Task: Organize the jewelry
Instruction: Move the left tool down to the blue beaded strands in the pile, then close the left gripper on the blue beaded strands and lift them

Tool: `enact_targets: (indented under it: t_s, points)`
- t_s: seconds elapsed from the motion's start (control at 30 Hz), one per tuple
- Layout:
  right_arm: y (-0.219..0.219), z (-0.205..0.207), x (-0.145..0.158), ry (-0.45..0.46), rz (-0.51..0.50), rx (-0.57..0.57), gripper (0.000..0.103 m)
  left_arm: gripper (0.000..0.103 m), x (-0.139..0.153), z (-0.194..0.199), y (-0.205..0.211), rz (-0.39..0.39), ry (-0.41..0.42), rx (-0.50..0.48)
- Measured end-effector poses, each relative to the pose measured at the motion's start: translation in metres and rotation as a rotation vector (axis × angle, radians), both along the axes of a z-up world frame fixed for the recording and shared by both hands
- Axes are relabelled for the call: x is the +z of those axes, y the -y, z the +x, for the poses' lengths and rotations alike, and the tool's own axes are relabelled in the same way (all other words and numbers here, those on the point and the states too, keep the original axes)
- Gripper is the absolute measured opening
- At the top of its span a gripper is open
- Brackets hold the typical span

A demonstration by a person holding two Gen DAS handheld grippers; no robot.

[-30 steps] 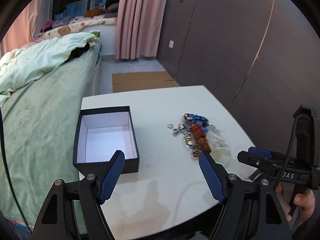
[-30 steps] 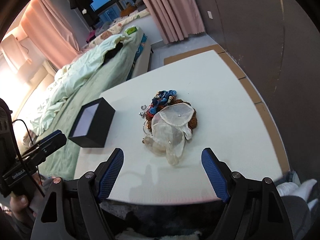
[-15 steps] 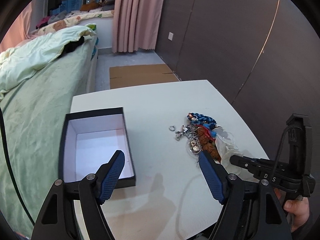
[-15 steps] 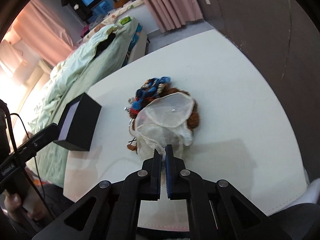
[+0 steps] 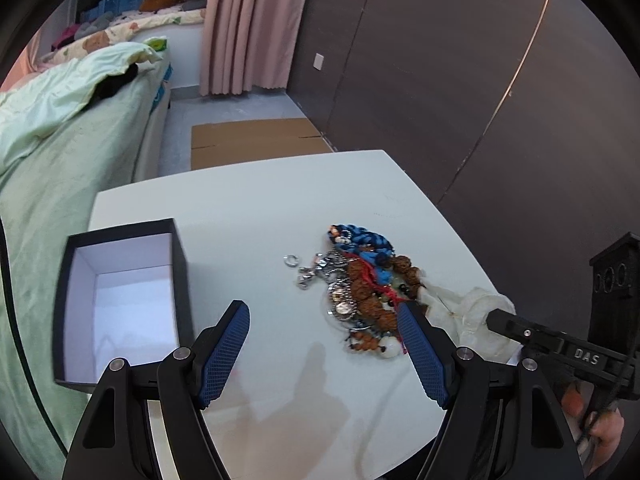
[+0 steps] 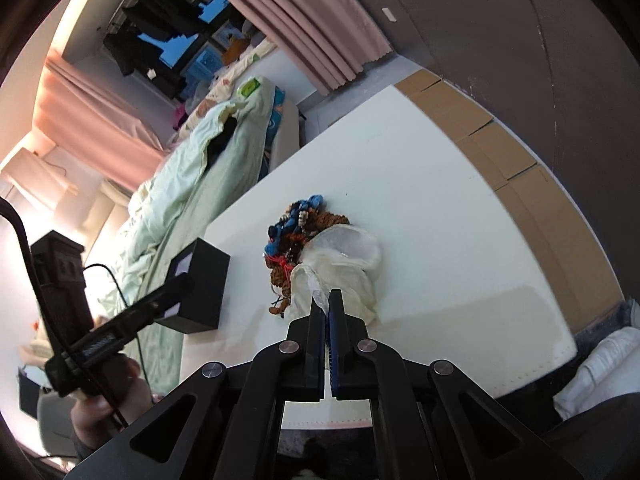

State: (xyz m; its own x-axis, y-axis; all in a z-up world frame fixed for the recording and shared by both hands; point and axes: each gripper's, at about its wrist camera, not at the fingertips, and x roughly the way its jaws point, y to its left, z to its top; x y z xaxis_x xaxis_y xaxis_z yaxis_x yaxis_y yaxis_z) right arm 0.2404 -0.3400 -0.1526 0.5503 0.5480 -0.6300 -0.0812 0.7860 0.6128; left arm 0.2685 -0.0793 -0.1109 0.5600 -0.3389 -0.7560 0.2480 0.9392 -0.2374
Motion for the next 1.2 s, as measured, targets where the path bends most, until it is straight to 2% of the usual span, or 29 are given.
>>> enact_targets:
  t_s: [0.17,0.27,0.47,0.67,0.83,0.97,1.03,1.07,1.17,1.2]
  points:
    - [0.011,-0.004,0.007,0.043,0.026,-0.036,0.003,0.066,0.000,0.010,0.013,-0.031,-0.016,-0.033]
    - [0.018,-0.003,0.004,0.037,0.049,-0.059,0.003,0.053,0.002,0.024,0.022,-0.034,-0.027,-0.043]
    - [0.028,0.000,0.004,0.063,0.083,-0.097,0.003,0.051,0.007,0.047,0.045,0.000,-0.025,-0.098]
    - [0.035,0.001,0.007,0.085,0.116,-0.129,0.003,0.051,0.000,0.058,0.082,0.121,-0.030,-0.219]
    - [0.035,0.003,0.007,0.081,0.134,-0.139,0.003,0.049,-0.015,0.064,0.099,0.221,-0.042,-0.269]
    - [0.032,0.003,0.009,0.082,0.137,-0.133,0.003,0.034,-0.026,0.066,0.105,0.298,-0.051,-0.300]
    - [0.031,0.003,0.011,0.080,0.135,-0.130,0.003,0.013,-0.029,0.066,0.107,0.328,-0.047,-0.307]
    - [0.030,0.003,0.011,0.079,0.136,-0.129,0.003,0.008,-0.028,0.066,0.106,0.340,-0.042,-0.309]
    - [0.030,0.001,0.014,0.087,0.140,-0.128,0.003,0.007,-0.026,0.070,0.104,0.329,-0.055,-0.317]
    - [0.031,-0.001,0.015,0.090,0.139,-0.126,0.003,0.003,-0.023,0.070,0.102,0.328,-0.048,-0.314]
